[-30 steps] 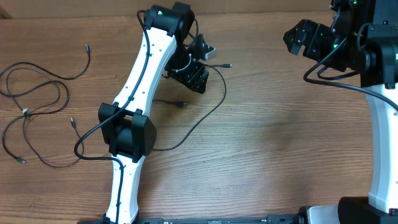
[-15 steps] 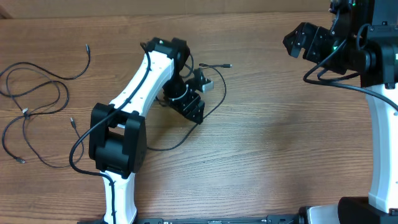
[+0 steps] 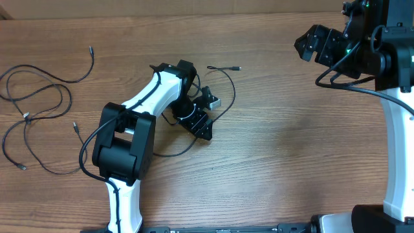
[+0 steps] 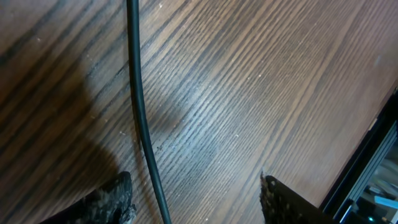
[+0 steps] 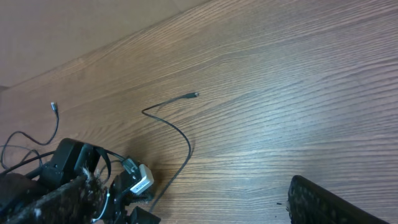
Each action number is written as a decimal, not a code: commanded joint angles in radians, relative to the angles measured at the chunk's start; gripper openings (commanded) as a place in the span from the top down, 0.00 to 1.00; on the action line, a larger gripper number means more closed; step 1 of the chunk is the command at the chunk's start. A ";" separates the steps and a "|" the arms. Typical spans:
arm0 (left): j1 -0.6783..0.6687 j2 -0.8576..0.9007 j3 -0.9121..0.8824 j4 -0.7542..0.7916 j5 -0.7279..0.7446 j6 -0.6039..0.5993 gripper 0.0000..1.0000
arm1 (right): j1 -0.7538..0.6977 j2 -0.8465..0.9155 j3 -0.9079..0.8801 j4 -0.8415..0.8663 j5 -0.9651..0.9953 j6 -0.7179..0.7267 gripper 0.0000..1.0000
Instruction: Untangle cables
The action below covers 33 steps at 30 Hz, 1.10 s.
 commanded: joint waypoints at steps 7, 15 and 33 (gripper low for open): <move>-0.002 -0.015 -0.086 0.064 0.024 -0.032 0.25 | -0.003 0.001 0.025 0.015 0.010 -0.007 0.05; -0.013 -0.015 -0.168 0.102 0.151 -0.029 0.33 | -0.003 0.000 0.025 0.021 0.010 -0.006 0.06; -0.037 -0.015 -0.249 0.259 0.005 -0.126 0.80 | -0.003 0.001 0.025 0.011 0.010 -0.007 0.01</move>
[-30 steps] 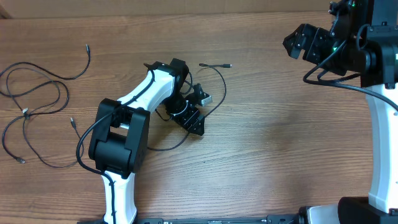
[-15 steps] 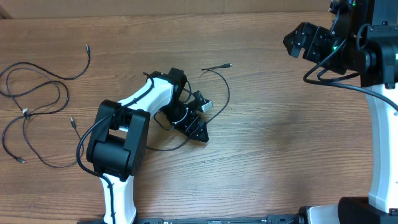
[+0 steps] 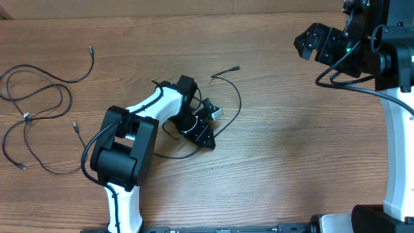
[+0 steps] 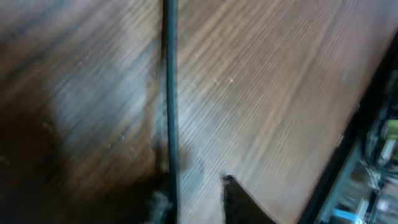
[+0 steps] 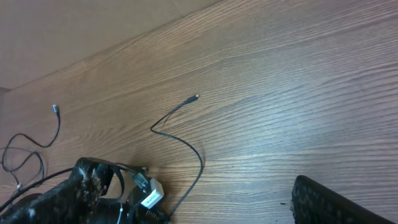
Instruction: Untangle cables
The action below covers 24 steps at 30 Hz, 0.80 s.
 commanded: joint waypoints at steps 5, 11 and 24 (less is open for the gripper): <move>-0.010 0.027 -0.025 0.090 -0.271 -0.014 0.96 | -0.003 0.000 0.025 -0.015 0.010 -0.008 0.01; 0.027 -0.020 0.290 -0.089 -0.431 -0.143 0.96 | -0.003 0.000 0.025 -0.015 0.010 -0.008 0.00; 0.285 -0.215 1.086 -0.211 -0.519 -0.299 0.96 | -0.003 0.000 0.025 -0.031 0.010 -0.007 0.00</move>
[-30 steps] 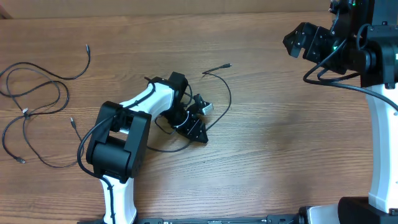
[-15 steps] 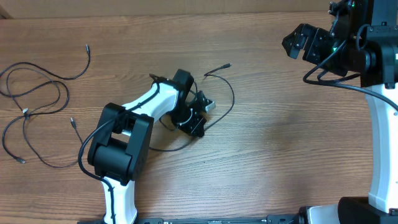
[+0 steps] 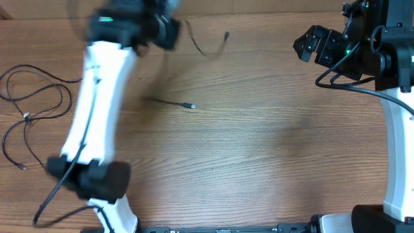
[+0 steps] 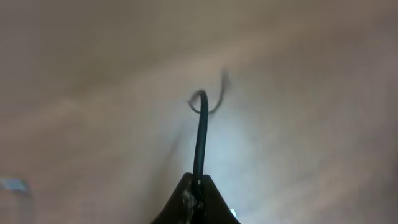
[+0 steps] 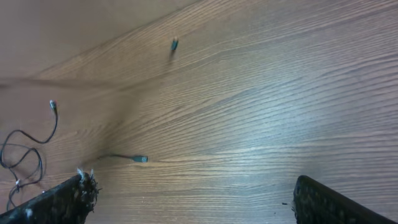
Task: Untangle cables
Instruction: 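Drag the held cable to the left edge and release it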
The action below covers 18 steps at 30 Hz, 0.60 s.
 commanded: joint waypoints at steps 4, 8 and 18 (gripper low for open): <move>0.237 -0.051 0.251 -0.001 -0.039 -0.126 0.96 | -0.003 0.001 0.025 -0.003 0.010 -0.008 0.00; 0.428 -0.052 0.321 0.018 -0.039 -0.206 0.96 | -0.003 0.001 0.025 -0.003 0.010 -0.008 0.00; 0.694 -0.047 0.317 -0.153 -0.035 -0.307 0.91 | -0.003 0.001 0.025 -0.003 0.010 -0.007 0.00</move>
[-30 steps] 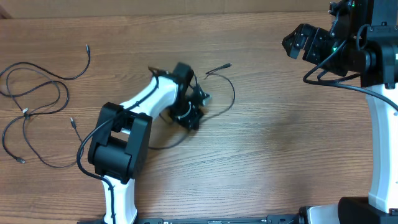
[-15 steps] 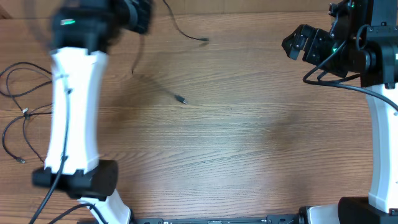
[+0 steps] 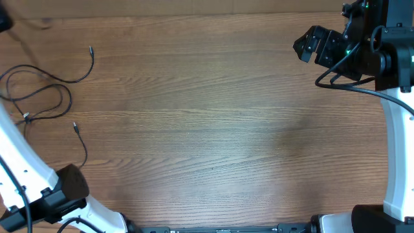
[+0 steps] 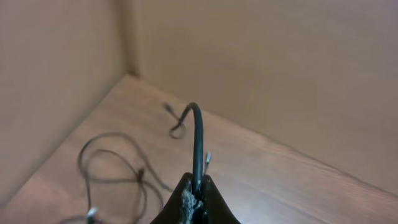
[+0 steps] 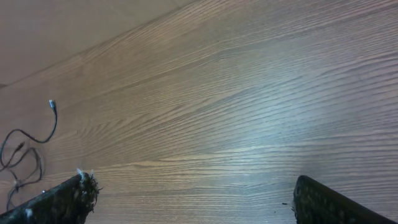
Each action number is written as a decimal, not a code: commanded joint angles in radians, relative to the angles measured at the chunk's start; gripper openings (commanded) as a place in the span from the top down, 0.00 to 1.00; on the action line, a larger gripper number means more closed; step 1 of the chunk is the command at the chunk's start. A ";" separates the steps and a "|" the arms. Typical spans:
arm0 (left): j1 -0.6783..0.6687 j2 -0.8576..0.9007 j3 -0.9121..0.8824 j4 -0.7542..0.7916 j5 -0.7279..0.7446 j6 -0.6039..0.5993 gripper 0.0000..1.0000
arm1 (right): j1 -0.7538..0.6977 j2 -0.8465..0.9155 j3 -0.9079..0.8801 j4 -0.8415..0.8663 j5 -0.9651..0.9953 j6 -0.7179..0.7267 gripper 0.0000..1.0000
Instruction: Untangle cables
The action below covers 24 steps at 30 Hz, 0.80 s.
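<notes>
My left gripper point(image 4: 196, 188) is shut on a thin black cable point(image 4: 198, 137), which rises from the fingers and curls over at its top. It is high above the table's far-left corner; in the overhead view only the left arm point(image 3: 19, 162) along the left edge shows. Under it lie the other thin black cables point(image 3: 39, 97), looped loosely over each other near the left edge and also visible as cables point(image 4: 118, 168) in the left wrist view. My right gripper point(image 3: 309, 44) hangs open at the back right, nothing between its fingers point(image 5: 62, 199).
The wooden table point(image 3: 220, 129) meets beige walls point(image 4: 280, 74) at the back and left. One cable plug point(image 3: 90, 48) lies at the back left and another plug end point(image 3: 75, 125) nearer the front. The right arm point(image 3: 394, 129) stands along the right edge.
My left gripper, still shut on the cable, was over the table's back middle-left and is now over the far-left corner. The cable end that lay mid-table is gone from there.
My left gripper was first open low over a cable at the table's middle, then closing around it there. Later it was shut on the cable and raised toward the back, the cable's end trailing on the wood. Now it holds the cable above the left pile. The right arm stayed put.
</notes>
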 commanded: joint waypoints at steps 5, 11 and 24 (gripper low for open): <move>0.021 0.007 -0.039 -0.163 -0.034 -0.061 0.58 | -0.003 0.001 0.025 -0.003 0.009 -0.007 0.00; 0.022 0.007 -0.105 -0.161 -0.046 -0.061 0.39 | -0.003 0.001 0.025 -0.034 0.009 -0.030 0.00; -0.148 -0.132 -0.089 -0.301 0.241 0.124 0.37 | -0.003 0.001 0.025 -0.013 -0.115 -0.201 0.00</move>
